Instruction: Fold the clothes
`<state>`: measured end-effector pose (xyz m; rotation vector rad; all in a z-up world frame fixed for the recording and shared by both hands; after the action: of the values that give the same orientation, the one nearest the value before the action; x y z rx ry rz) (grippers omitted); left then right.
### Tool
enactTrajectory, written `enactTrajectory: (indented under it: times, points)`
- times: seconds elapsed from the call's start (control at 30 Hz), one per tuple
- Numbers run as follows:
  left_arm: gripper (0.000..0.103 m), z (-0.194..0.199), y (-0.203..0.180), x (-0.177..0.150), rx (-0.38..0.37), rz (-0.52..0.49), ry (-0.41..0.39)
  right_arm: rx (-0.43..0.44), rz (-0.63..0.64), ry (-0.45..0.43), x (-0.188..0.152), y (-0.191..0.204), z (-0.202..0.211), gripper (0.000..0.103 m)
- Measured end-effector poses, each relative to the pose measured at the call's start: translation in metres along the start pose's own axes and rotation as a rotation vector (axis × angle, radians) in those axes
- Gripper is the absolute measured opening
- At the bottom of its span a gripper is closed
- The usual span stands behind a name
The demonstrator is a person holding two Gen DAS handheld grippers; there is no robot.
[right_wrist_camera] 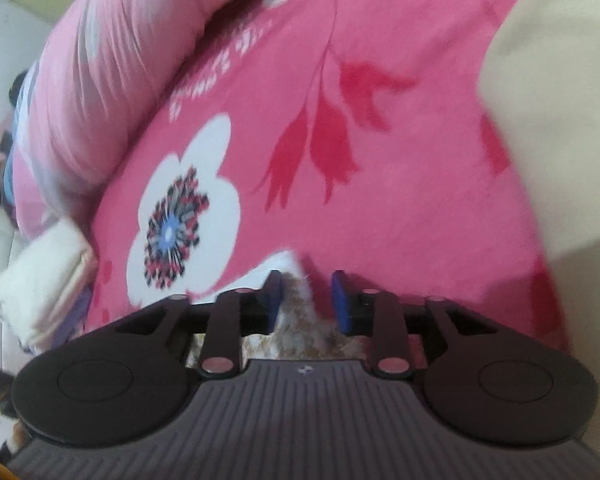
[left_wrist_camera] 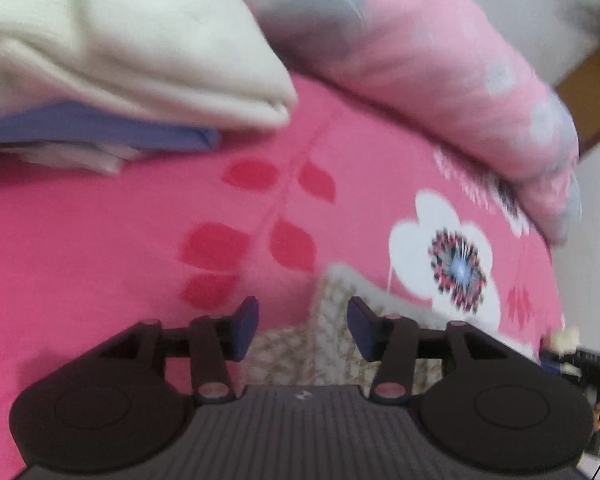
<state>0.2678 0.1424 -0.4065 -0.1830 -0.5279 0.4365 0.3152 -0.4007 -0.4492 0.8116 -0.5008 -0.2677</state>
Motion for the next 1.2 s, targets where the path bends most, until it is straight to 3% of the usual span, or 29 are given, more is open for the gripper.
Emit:
enactTrajectory:
  times: [0.13,0.37,0.47,0.53,0.7,0.77,0.9,1.07,1.2]
  points:
    - [0.05,0.048,0.024,-0.023,-0.042,0.064,0.026,0.006,-0.02,0.04,-0.01,0.008,0.03,0.041]
    - [0.05,0.077,0.041,-0.113,-0.141,0.031,0.229,0.051,-0.078,0.259,-0.076,0.016,0.076,0.055]
    - [0.05,0.08,0.044,-0.13,-0.144,0.066,0.222,0.002,-0.096,0.335,-0.104,0.009,0.089,0.059]
    - [0.051,0.087,0.053,-0.139,-0.124,0.124,0.197,-0.03,-0.08,0.342,-0.111,0.01,0.093,0.059]
    - [0.052,0.108,0.09,-0.156,-0.041,0.34,0.151,-0.016,0.17,0.287,-0.106,0.066,0.087,0.059]
    - [0.052,0.114,0.106,-0.161,-0.006,0.429,0.148,0.043,0.291,0.319,-0.114,0.103,0.073,0.058]
    - [0.051,0.11,0.128,-0.161,-0.001,0.549,0.174,0.197,0.541,0.488,-0.164,0.18,0.028,0.057]
    - [0.05,0.106,0.13,-0.169,-0.043,0.553,0.182,0.34,0.815,0.69,-0.238,0.243,-0.03,0.043]
    - [0.05,0.1,0.122,-0.178,-0.089,0.467,0.202,0.373,1.055,0.798,-0.286,0.273,-0.057,0.037]
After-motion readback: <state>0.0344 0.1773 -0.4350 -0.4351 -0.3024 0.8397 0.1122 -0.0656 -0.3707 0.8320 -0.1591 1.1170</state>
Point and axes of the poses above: each gripper's, at about its wrist camera, not at the fingertips, and z roughly against the way its jaws point, y to its left, x to its top, the point moved 6 cm from there along -z, roughly the way its jaws point, and after that the axes turned 14 degrees about x, right-handed, at the moved point
